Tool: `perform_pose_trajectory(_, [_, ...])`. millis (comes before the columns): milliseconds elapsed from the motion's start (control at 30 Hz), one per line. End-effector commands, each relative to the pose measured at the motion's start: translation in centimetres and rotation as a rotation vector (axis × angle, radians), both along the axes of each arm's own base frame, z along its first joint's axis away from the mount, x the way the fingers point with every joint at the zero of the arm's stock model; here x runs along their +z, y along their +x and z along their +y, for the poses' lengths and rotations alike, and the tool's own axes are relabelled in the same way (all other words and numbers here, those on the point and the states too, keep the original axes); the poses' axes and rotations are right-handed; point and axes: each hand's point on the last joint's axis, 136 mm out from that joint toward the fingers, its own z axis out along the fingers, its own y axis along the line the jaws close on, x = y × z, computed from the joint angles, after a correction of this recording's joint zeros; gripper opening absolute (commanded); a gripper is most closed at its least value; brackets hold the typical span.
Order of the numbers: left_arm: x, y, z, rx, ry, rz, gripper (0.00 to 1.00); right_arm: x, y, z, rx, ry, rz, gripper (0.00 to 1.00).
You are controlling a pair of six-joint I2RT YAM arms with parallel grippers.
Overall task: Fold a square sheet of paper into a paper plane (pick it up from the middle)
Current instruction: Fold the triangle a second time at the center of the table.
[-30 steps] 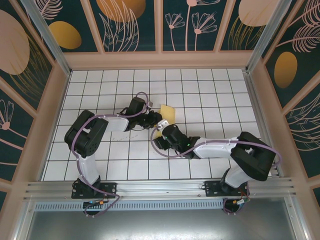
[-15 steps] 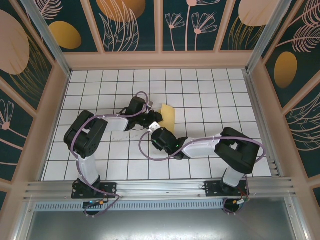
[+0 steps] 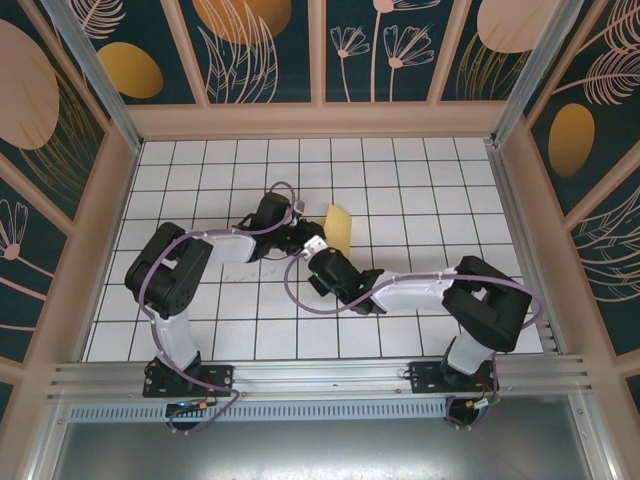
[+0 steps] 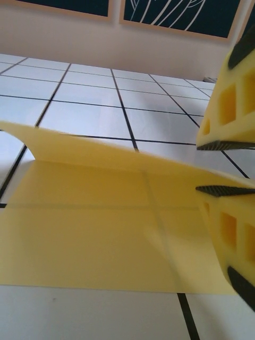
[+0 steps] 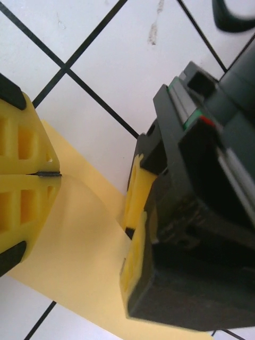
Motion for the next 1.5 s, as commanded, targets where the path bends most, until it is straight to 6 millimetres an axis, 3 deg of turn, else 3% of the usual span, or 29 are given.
perform_pose_trajectory(0, [1.7,0.7,1.0,0.048,0.039,-0.050,0.38,0.5,-0.6,-0.1,0.011,0.091,0.079,0.00])
perform_pose_trajectory(133, [1.9,1.4,3.6,0.164,0.162,-0.081,0.45,1.7,-0.6,0.7,0.019,0.198,0.150,0.00])
perform_pose_trajectory(300, [2.8,1.7,8.2,0.345,0.313,-0.114,0.46,3.9,-0.8,2.3,0.036,0.373,0.245,0.00])
perform_pose_trajectory(500, [2.7,0.6,10.5,0.422,0.346,-0.115,0.39,5.6,-0.8,2.6,-0.002,0.524,0.324,0.00])
perform_pose_trajectory(600, [2.5,0.0,10.2,0.392,0.330,-0.109,0.30,5.5,-0.5,1.9,-0.025,0.585,0.357,0.00])
perform_pose_trajectory(833, [1.6,-3.0,6.9,0.195,0.187,-0.066,0.15,3.8,-0.4,1.5,-0.047,0.591,0.426,0.00])
perform_pose_trajectory(1100, [-1.4,-5.8,4.6,0.077,0.190,0.010,0.11,2.1,-0.8,1.7,-0.050,0.582,0.487,0.00])
perform_pose_trajectory(1300, [-3.1,-5.8,4.7,0.083,0.236,0.045,0.09,1.9,-0.6,1.0,-0.064,0.613,0.507,0.00])
perform_pose_trajectory(1467, [-3.5,-5.9,4.1,0.065,0.217,0.052,0.09,1.8,-0.7,0.2,-0.072,0.647,0.530,0.00])
